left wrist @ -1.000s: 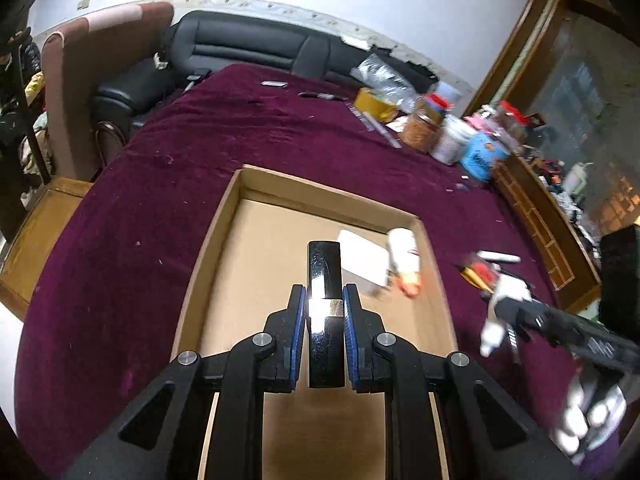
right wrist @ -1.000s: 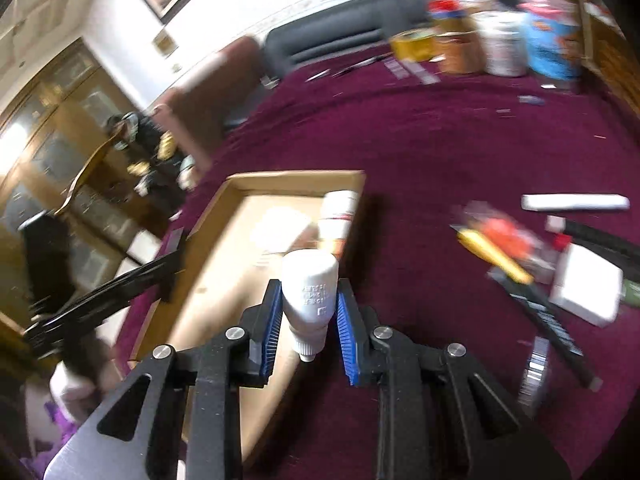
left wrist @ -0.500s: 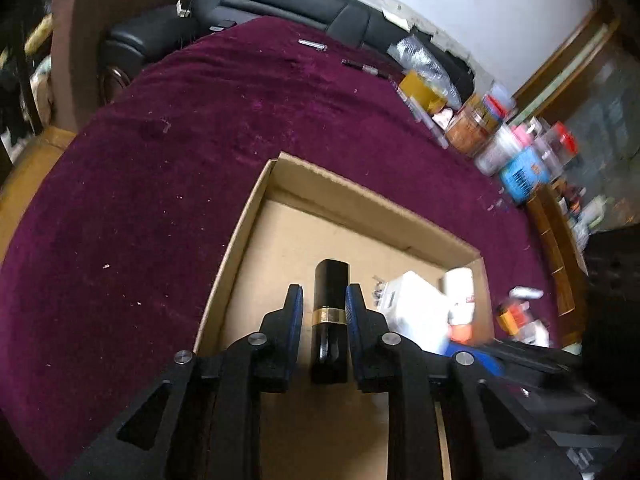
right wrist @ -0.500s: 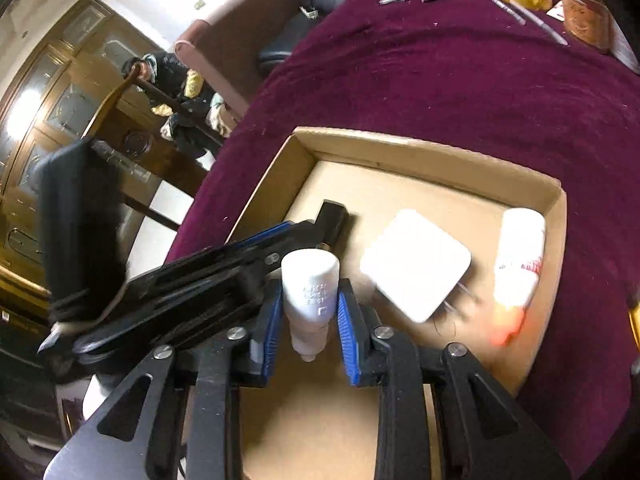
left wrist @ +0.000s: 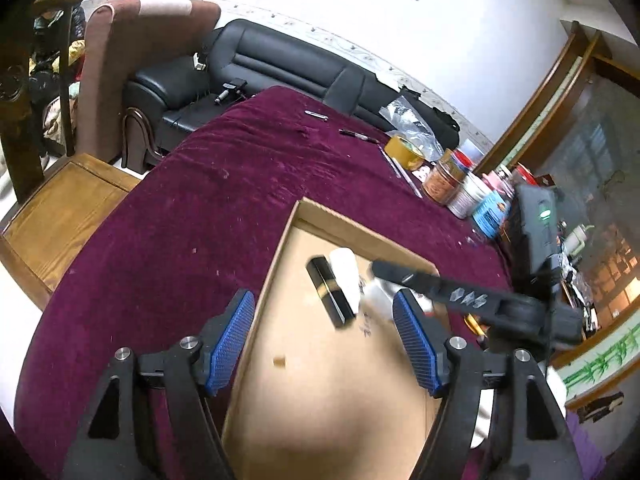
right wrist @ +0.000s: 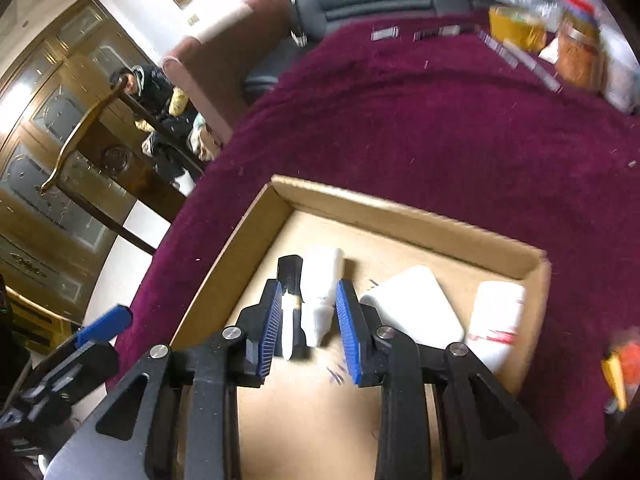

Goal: Organize rigid objects
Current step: 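Withdraw both open tools from the box back over the table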

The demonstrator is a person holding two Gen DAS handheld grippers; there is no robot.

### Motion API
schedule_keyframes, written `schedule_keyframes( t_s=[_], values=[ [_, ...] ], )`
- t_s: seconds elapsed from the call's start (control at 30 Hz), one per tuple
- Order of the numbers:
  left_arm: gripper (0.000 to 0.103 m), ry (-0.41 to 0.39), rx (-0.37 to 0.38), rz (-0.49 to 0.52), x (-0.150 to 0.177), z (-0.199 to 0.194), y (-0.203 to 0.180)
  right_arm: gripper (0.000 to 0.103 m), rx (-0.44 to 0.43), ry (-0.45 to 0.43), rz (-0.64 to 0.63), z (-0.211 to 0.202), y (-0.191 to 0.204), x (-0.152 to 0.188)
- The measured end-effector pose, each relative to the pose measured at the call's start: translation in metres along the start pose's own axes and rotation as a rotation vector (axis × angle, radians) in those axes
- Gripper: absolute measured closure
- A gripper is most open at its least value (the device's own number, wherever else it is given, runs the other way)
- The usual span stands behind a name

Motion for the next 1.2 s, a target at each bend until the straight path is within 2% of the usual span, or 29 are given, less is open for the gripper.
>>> schedule_keyframes(
  t_s=[0.07, 0.13, 0.2, 0.27, 0.4, 0.57, 0.77, 0.93, 1.07, 1.13, 1.2],
  values=[
    [0.037, -0.004, 0.008, 0.003, 0.009, -0.004, -0.005, 0.076, 0.021, -0.053, -0.018, -0.023, -0.003, 0.005],
    [0.037, 0.000, 0.020, -0.001, 0.018, -0.008, -0.011, 0.070, 0.061, -0.116, -0.037, -0.051, -0.011, 0.014],
    [0.037, 0.007, 0.035, -0.010, 0.027, -0.012, -0.017, 0.055, 0.102, -0.169, -0.050, -0.075, -0.018, 0.024],
    [0.037, 0.020, 0.043, -0.013, 0.036, -0.015, -0.026, 0.050, 0.155, -0.219, -0.061, -0.100, -0.028, 0.040],
    [0.037, 0.039, 0.051, 0.010, 0.050, -0.022, -0.049, 0.050, 0.228, -0.273, -0.069, -0.138, -0.047, 0.071],
    [0.037, 0.031, 0.059, 0.065, 0.065, -0.039, -0.084, 0.050, 0.261, -0.329, -0.034, -0.174, -0.071, 0.103],
    [0.037, 0.021, 0.074, 0.159, 0.081, -0.062, -0.129, 0.050, 0.220, -0.408, 0.077, -0.208, -0.097, 0.131],
    [0.037, -0.007, 0.085, 0.230, 0.088, -0.082, -0.161, 0.050, 0.228, -0.464, 0.105, -0.242, -0.110, 0.147],
    [0.037, -0.013, 0.083, 0.305, 0.087, -0.089, -0.192, 0.049, 0.253, -0.520, 0.105, -0.276, -0.116, 0.148],
    [0.036, -0.015, 0.085, 0.347, 0.086, -0.089, -0.209, 0.044, 0.279, -0.554, 0.096, -0.294, -0.121, 0.145],
    [0.034, -0.015, 0.083, 0.402, 0.088, -0.084, -0.228, 0.031, 0.307, -0.597, 0.089, -0.311, -0.126, 0.141]
  ],
)
Point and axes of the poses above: each gripper's, at about its wrist camera, not at the fingertips, and z roughly the way its jaws point, y to its left, x to its underside, the point moved 4 cm from there along z, roughly the way its jaws point, and after that the axes turned 3 degrees about z, right-handed, at the moved point
